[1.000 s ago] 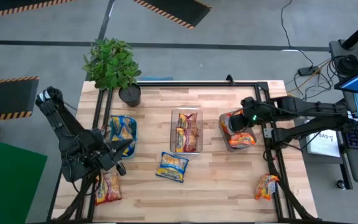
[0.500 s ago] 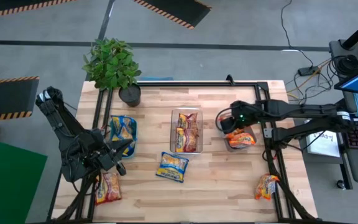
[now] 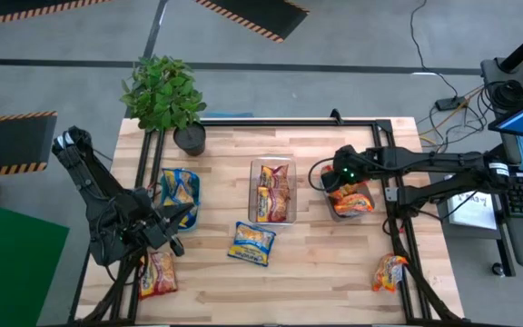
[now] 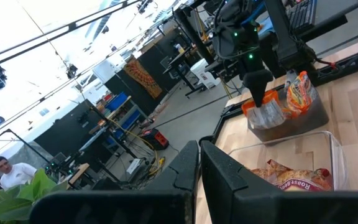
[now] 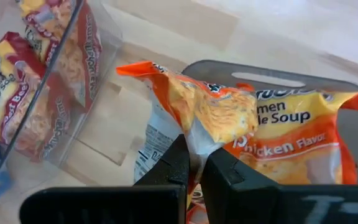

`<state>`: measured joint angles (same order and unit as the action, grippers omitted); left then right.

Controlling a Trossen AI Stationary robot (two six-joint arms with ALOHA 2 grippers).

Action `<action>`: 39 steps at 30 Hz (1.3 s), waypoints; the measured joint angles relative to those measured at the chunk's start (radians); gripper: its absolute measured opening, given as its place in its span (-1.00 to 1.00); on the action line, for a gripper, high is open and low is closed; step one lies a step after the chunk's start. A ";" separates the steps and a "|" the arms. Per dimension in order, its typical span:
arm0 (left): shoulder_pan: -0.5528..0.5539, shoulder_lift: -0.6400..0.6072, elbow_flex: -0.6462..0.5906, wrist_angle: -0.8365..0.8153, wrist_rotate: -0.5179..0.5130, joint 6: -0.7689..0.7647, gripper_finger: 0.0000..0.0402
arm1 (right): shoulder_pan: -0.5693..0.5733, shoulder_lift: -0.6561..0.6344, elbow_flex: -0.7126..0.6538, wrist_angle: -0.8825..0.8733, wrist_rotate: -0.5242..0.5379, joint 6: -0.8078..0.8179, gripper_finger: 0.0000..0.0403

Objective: Sort Maruchan noodles
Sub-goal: Put the orange noodle pack into the black bin

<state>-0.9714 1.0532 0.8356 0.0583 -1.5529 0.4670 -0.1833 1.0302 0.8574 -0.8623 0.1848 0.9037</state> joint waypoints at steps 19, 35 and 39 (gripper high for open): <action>0.000 0.000 0.000 0.000 0.000 0.000 -0.99 | -0.038 0.133 -0.001 -0.147 0.103 -0.123 -0.94; 0.000 0.000 0.000 0.000 0.000 0.000 -0.99 | -0.037 0.302 0.011 -0.014 0.123 -0.198 -0.90; 0.000 0.000 0.000 0.000 0.000 0.000 -0.99 | -0.038 0.273 0.020 -0.018 0.112 -0.192 -0.72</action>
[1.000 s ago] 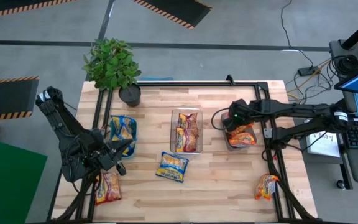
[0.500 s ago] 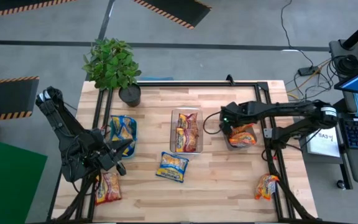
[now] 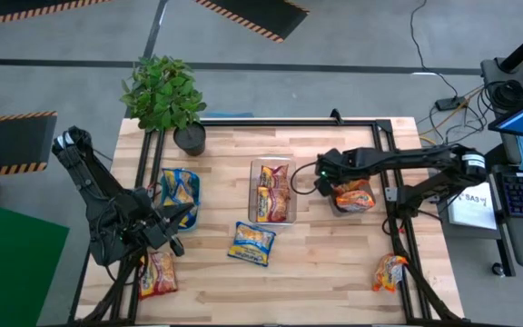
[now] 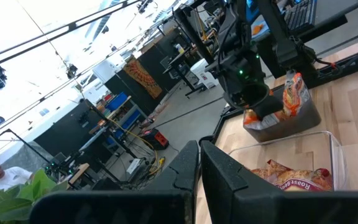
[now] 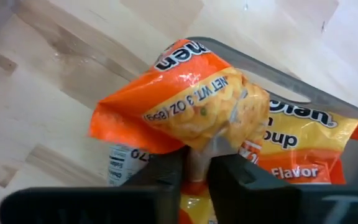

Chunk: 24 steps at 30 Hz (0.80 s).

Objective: Sort Maruchan noodles
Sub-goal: Put the orange noodle pack into the black bin, then put the blue noodle pack into the green bin

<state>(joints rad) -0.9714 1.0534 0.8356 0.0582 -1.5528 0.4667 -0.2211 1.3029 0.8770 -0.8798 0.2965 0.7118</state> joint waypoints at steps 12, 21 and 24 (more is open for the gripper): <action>0.000 0.000 0.000 0.000 0.000 0.000 -0.99 | -0.001 -0.035 0.127 -0.151 -0.014 0.033 -0.16; 0.000 0.000 0.000 0.000 0.000 0.003 -0.99 | 0.001 -0.037 0.337 -0.269 -0.010 0.039 -0.06; 0.000 0.000 0.000 0.000 0.000 0.003 -0.99 | 0.016 -0.037 0.385 -0.264 -0.007 0.035 -0.08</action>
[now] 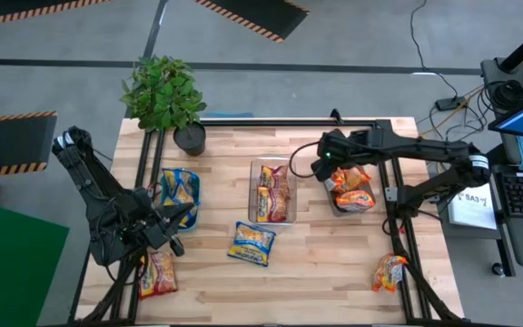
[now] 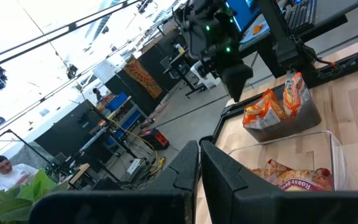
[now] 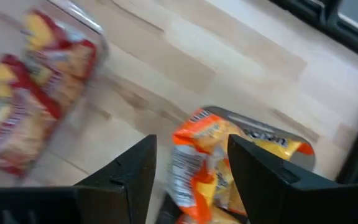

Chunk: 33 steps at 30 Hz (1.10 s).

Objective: Sort Maruchan noodles
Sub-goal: Put the blue noodle pack into the green bin

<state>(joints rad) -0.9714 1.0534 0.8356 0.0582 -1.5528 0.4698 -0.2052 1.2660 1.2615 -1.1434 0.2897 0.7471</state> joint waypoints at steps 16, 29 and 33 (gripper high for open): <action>0.000 0.000 0.000 0.000 0.000 0.000 -0.99 | 0.267 0.031 0.009 0.350 -0.216 0.126 -0.12; 0.000 0.000 0.000 0.008 0.000 -0.065 -0.99 | 0.534 0.166 -0.041 0.433 -0.316 0.113 -0.13; 0.000 0.000 0.000 0.010 0.000 -0.151 -0.99 | 0.587 0.224 -0.064 0.528 -0.315 0.004 -0.13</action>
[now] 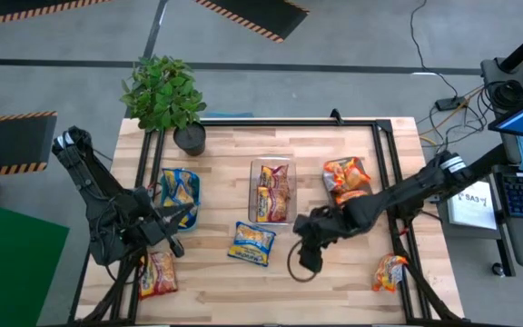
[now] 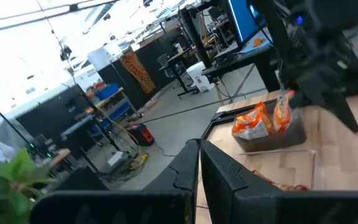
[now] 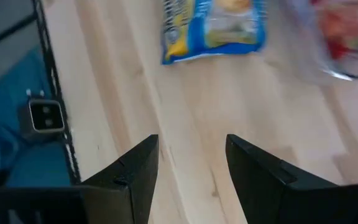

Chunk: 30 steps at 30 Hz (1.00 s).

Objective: Sort Maruchan noodles
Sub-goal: Put the blue noodle pack into the green bin

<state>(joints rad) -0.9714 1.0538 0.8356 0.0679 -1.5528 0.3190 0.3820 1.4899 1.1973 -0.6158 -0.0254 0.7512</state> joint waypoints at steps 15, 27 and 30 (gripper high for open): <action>0.001 0.239 0.000 0.024 0.178 -0.354 -0.99 | 0.011 0.124 -0.011 0.098 -0.010 -0.209 -0.13; 0.020 0.481 0.000 0.124 0.361 -0.609 -0.99 | 0.048 0.127 -0.013 0.262 0.003 -0.129 -0.13; 0.034 0.525 0.000 0.129 0.421 -0.700 -0.99 | 0.089 0.130 -0.015 0.266 0.054 -0.124 -0.13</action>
<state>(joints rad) -0.9370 1.5790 0.8360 0.1971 -1.1317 -0.3807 0.4714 1.6203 1.1819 -0.3494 0.0287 0.6274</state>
